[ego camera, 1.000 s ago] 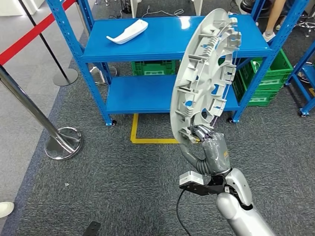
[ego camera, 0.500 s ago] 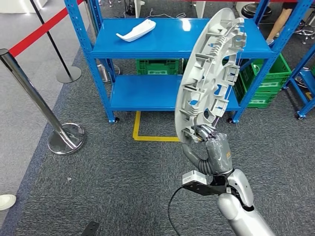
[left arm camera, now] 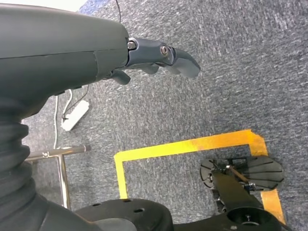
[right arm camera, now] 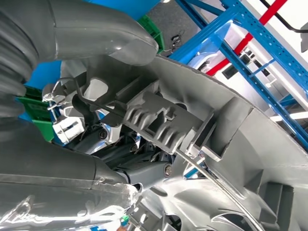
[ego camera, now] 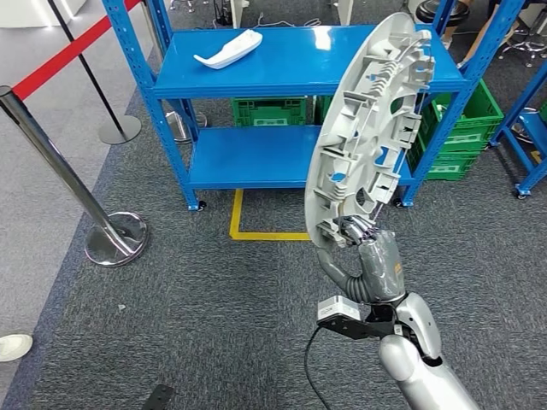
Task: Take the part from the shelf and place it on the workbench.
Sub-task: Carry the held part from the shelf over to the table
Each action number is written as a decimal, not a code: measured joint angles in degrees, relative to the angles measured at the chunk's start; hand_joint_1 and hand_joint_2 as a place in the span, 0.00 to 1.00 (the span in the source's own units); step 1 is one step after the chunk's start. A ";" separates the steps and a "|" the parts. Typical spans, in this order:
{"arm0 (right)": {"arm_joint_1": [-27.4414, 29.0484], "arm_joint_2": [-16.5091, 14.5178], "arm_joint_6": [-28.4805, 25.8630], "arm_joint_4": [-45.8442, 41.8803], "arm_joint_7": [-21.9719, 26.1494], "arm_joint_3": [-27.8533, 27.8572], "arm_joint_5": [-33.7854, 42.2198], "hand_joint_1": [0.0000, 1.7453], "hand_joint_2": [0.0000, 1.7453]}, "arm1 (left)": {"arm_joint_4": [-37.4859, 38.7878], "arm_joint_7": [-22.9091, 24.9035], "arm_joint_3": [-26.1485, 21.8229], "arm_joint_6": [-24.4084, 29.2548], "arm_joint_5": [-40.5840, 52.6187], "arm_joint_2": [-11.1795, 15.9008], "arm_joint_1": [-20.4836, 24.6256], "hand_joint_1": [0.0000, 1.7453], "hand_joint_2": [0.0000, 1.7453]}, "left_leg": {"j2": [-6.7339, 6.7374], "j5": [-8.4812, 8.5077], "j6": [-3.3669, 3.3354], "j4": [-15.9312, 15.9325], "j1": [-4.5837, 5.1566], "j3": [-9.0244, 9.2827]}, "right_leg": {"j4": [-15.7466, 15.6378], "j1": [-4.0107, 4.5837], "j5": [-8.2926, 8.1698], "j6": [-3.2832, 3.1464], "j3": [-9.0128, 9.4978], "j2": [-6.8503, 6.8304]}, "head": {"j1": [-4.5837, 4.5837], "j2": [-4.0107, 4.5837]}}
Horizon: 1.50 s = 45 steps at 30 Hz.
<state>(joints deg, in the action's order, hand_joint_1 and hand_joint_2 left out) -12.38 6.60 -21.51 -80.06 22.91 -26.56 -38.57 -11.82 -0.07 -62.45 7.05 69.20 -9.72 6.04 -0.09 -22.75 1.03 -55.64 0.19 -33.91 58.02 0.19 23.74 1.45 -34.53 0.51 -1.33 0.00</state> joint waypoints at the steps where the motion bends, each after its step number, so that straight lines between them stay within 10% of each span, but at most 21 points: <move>1: -0.01 0.00 0.00 0.00 0.00 0.00 -0.01 1.00 1.00 | 0.00 0.00 0.00 0.01 0.00 -0.01 0.00 0.00 1.00 | 0.00 0.06 -0.03 -0.04 0.01 -0.17 | -0.05 -0.07 -0.13 0.05 -0.08 -0.01 | 0.00 0.00; 5: -0.05 0.00 -0.05 -0.31 0.10 0.04 -0.15 1.00 1.00 | 0.00 -0.01 0.00 0.01 0.00 -0.01 0.03 0.00 1.00 | -0.13 1.23 -1.45 1.52 -0.08 0.05 | -0.52 -0.28 -0.34 1.10 -0.30 -0.28 | 0.03 0.00; 11: 0.05 0.00 -0.09 -0.46 0.14 0.18 -0.04 1.00 1.00 | 0.00 -0.08 0.00 -0.01 0.00 -0.07 0.00 0.00 1.00 | -1.44 2.57 -1.10 2.45 -1.08 -0.30 | 14.49 -1.23 8.00 2.82 -5.77 -0.21 | 0.19 0.00; 14: 0.10 0.00 -0.10 -0.44 0.07 0.29 0.03 1.00 1.00 | -0.01 -0.09 0.00 -0.05 0.00 -0.03 0.02 0.00 1.00 | -3.02 2.50 0.34 0.89 -1.98 -1.61 | 6.06 -2.31 4.56 4.35 -0.40 1.12 | 0.25 0.00; 17: 0.45 0.01 -0.13 -0.56 0.12 0.33 0.00 1.00 1.00 | -0.04 -0.09 0.00 -0.07 0.00 0.13 -0.07 0.00 1.00 | -4.44 2.51 1.80 -0.80 -2.07 -3.07 | 2.03 -2.68 3.97 3.39 2.01 2.93 | 0.14 0.00; 20: 0.71 0.01 -0.14 -0.64 0.09 0.32 0.00 1.00 1.00 | -0.04 -0.09 0.00 -0.05 0.00 0.07 -0.29 0.00 1.00 | -4.59 2.84 2.41 -0.96 -2.20 -3.76 | 2.65 -2.42 3.44 1.38 1.37 1.53 | -0.45 0.00; 26: 0.87 0.01 -0.76 -0.97 0.25 0.58 -0.37 1.00 1.00 | -0.04 -0.09 0.00 -0.05 0.00 -0.01 -0.10 0.00 1.00 | -0.80 -5.99 2.05 -17.56 -1.63 -10.44 | 2.55 -1.67 2.78 -0.09 0.52 -2.19 | -1.18 0.00; 32: 1.33 0.00 -0.77 -1.18 -0.10 0.98 -0.10 1.00 1.00 | -0.04 -0.09 0.02 -0.06 0.00 -0.07 0.11 0.00 1.00 | 4.59 -1.23 0.52 -3.05 -0.07 -1.40 | 2.56 -0.86 2.79 0.67 0.46 -5.76 | -1.34 0.00; 35: 1.15 0.00 -0.79 -1.47 0.19 1.02 -0.31 1.00 1.00 | -0.04 -0.09 0.02 -0.05 0.02 -0.12 0.03 0.00 1.00 | 2.90 -1.05 -0.28 -2.45 -0.01 -1.61 | 2.18 -0.82 3.00 1.67 0.86 -6.89 | -1.37 0.00; 41: 1.87 0.00 -0.79 -1.57 0.17 1.02 -0.27 1.00 1.00 | -0.04 -0.09 0.04 -0.02 0.02 -0.20 0.05 0.00 1.00 | -1.98 -0.48 -1.67 -2.15 -0.30 -1.74 | 17.32 -0.83 10.28 2.04 -5.92 -0.77 | -0.66 0.00; 45: 1.69 0.00 -0.81 -1.59 0.14 1.12 -0.29 1.00 1.00 | -0.04 -0.09 0.04 -0.03 0.02 -0.17 -0.17 0.00 1.00 | -5.23 -0.31 -1.36 -2.36 -0.19 -1.85 | 7.87 -0.92 4.16 1.38 -1.81 1.70 | -0.63 0.00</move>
<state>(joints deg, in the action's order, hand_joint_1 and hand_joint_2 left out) -10.69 6.60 -22.32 -81.65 23.05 -25.44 -38.86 -11.87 -0.15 -62.40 7.02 69.22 -9.90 5.87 -5.31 -23.05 -0.33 -58.00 0.00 -35.76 65.89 -0.73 27.90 2.84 -36.35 2.20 -1.96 0.00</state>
